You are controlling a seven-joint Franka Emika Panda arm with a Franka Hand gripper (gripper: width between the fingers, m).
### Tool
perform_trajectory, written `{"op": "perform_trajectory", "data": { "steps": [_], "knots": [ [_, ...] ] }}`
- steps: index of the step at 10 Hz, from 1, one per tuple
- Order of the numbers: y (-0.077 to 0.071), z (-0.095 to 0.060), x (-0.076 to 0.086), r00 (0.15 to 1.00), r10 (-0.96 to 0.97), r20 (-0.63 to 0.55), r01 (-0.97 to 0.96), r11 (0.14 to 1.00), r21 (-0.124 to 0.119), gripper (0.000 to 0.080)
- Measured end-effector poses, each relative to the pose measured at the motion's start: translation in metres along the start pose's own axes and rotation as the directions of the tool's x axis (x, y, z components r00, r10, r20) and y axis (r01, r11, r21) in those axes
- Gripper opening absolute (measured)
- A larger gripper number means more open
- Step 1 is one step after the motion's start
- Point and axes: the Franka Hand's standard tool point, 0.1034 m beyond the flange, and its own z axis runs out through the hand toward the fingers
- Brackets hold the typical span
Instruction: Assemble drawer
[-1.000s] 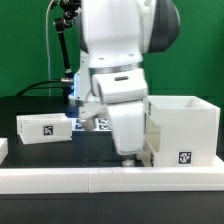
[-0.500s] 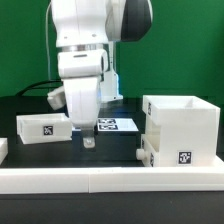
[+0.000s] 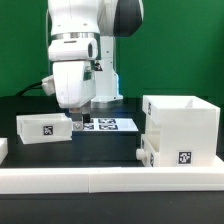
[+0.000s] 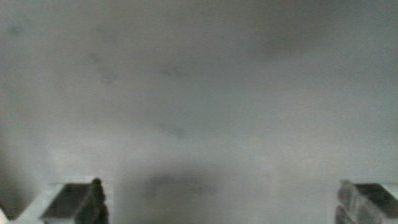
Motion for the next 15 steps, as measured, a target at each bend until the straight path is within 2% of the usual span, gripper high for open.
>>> {"op": "perform_trajectory", "data": {
  "steps": [5, 6, 7, 10, 12, 13, 15],
  "knots": [
    [-0.001, 0.000, -0.002, 0.948, 0.320, -0.001, -0.320, 0.948, -0.001, 0.0649],
    [-0.009, -0.002, -0.013, 0.889, 0.457, 0.000, -0.457, 0.889, -0.009, 0.0648],
    [-0.018, -0.007, -0.016, 0.821, 0.571, 0.003, -0.571, 0.821, -0.020, 0.0648],
    [-0.037, -0.019, -0.024, 0.607, 0.795, 0.007, -0.795, 0.607, -0.025, 0.0648],
    [-0.041, -0.019, -0.024, 0.491, 0.871, 0.006, -0.871, 0.491, -0.022, 0.0648],
    [-0.041, -0.019, -0.024, 0.446, 0.895, 0.003, -0.895, 0.446, -0.019, 0.0648],
    [-0.043, -0.019, -0.026, 0.466, 0.885, 0.007, -0.884, 0.466, -0.020, 0.0648]
  ]
}}
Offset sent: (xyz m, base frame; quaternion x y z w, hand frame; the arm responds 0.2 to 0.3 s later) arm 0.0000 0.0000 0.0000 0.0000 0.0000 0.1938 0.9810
